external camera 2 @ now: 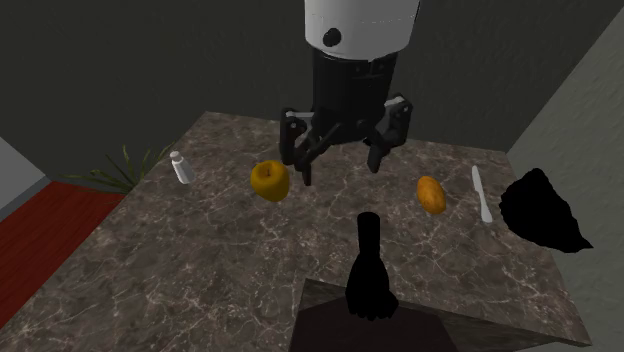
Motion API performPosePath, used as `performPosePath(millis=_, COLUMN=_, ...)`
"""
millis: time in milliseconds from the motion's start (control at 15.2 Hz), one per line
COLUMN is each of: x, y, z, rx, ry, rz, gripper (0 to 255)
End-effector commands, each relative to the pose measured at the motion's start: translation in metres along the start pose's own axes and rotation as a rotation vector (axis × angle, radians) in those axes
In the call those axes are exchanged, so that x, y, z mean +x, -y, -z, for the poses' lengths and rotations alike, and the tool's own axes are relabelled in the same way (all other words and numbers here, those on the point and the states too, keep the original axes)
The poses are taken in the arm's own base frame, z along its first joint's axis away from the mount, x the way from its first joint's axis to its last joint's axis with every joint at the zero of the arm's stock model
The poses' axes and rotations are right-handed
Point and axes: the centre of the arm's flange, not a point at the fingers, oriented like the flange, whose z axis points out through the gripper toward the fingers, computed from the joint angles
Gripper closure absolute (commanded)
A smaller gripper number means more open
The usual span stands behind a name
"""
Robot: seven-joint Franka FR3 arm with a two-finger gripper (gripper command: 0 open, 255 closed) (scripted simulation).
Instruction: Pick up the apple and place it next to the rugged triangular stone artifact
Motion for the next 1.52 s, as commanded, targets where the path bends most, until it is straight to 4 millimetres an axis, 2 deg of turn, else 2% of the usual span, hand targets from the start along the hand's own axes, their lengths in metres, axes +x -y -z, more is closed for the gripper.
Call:
performPosePath(millis=0, x=0.000, y=0.000, z=0.000, rx=0.000, ry=0.000, rz=0.000, gripper=0)
performPosePath(millis=726, x=0.098, y=0.065, z=-0.081, rx=-0.078, ry=-0.074, rz=-0.040, gripper=0)
performPosePath(millis=1452, x=0.205, y=0.119, z=-0.158, rx=-0.156, ry=-0.147, rz=-0.080, gripper=0)
